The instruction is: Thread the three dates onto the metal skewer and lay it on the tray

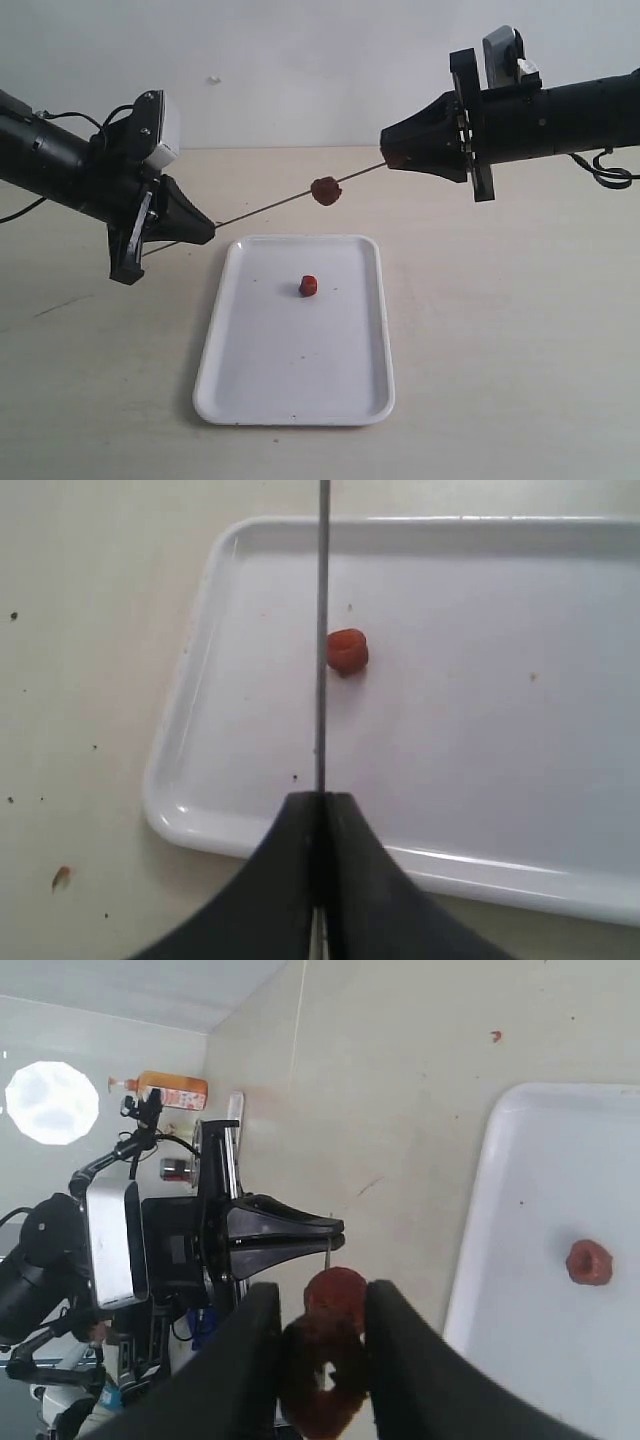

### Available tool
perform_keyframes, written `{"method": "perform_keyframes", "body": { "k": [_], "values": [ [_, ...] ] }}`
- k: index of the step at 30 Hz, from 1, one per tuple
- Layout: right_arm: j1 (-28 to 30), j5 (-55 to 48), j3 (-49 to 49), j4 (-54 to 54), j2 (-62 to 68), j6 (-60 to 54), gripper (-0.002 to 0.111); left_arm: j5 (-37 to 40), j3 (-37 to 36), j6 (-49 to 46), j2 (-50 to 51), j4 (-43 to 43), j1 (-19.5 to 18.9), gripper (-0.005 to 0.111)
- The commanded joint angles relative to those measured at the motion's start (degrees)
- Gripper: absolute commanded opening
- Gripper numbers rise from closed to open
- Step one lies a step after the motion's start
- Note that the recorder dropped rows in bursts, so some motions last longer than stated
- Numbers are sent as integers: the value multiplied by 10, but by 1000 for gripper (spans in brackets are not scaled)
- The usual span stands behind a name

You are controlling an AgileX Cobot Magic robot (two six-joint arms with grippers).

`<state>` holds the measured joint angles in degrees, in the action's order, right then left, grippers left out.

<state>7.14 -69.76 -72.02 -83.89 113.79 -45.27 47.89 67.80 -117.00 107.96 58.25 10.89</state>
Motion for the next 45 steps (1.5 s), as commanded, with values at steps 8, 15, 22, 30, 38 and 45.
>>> {"method": "perform_keyframes", "body": {
  "k": [8,15,22,30,38,45],
  "values": [
    [2,-2,-4,4,-5,-7,29,-5,-1,2,-2,10,4,0],
    [2,-2,-4,4,-5,-7,29,0,-1,2,-2,4,4,0],
    [2,-2,-4,4,-5,-7,29,-1,-1,2,-2,4,3,0],
    [2,-2,-4,3,-5,-7,29,-1,-1,4,-2,4,-6,0],
    [2,-2,-4,3,-5,-7,29,-4,-1,4,-2,9,-6,0],
    [2,-2,-4,3,-5,-7,29,-13,-1,4,-2,26,-6,0]
  ]
}}
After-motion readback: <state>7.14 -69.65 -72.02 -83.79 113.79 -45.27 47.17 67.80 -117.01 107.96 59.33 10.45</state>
